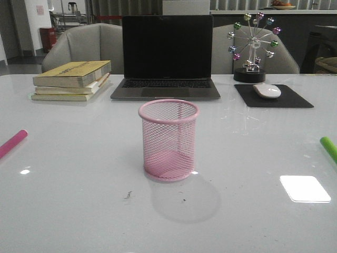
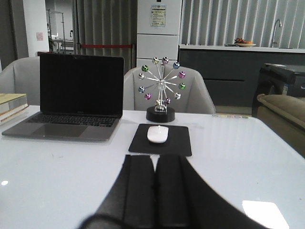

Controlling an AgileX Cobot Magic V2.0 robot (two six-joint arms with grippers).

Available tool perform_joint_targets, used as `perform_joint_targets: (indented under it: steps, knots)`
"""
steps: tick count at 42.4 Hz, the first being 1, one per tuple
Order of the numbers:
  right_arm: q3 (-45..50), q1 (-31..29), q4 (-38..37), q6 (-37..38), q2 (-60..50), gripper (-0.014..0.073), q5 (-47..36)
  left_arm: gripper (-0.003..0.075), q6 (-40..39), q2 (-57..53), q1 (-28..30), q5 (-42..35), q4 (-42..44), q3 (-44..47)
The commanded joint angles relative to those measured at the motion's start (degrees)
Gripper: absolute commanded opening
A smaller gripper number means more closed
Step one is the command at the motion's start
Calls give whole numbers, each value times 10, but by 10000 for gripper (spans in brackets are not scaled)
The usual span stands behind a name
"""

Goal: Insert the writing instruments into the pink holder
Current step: 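Move the right gripper above the green marker, then lower the right gripper and grasp the green marker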

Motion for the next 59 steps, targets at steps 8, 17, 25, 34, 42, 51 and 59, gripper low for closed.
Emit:
perform_joint_targets:
  steps: [8, 17, 25, 34, 42, 51, 59]
  knots:
    - [-211, 1, 2, -6, 14, 56, 59, 92, -6, 21, -3, -11, -5, -188]
    - [-346, 1, 2, -6, 101, 56, 150, 92, -6, 126, -3, 109, -5, -365]
    - [-402, 1, 3, -6, 175, 56, 253, 92, -6, 228, -3, 242, -5, -453]
    - [-401, 1, 3, -6, 248, 56, 386, 92, -6, 310, -3, 355, -5, -455]
    - [-400, 1, 3, -6, 314, 56, 441, 92, -6, 376, -3, 389, -6, -443]
    - [-400, 1, 3, -6, 375, 64, 453, 102, -6, 440, -3, 394, -9, -443]
    - [-400, 1, 3, -6, 440, 369, 464, 412, 12, 460, -14, 372, -43, -443]
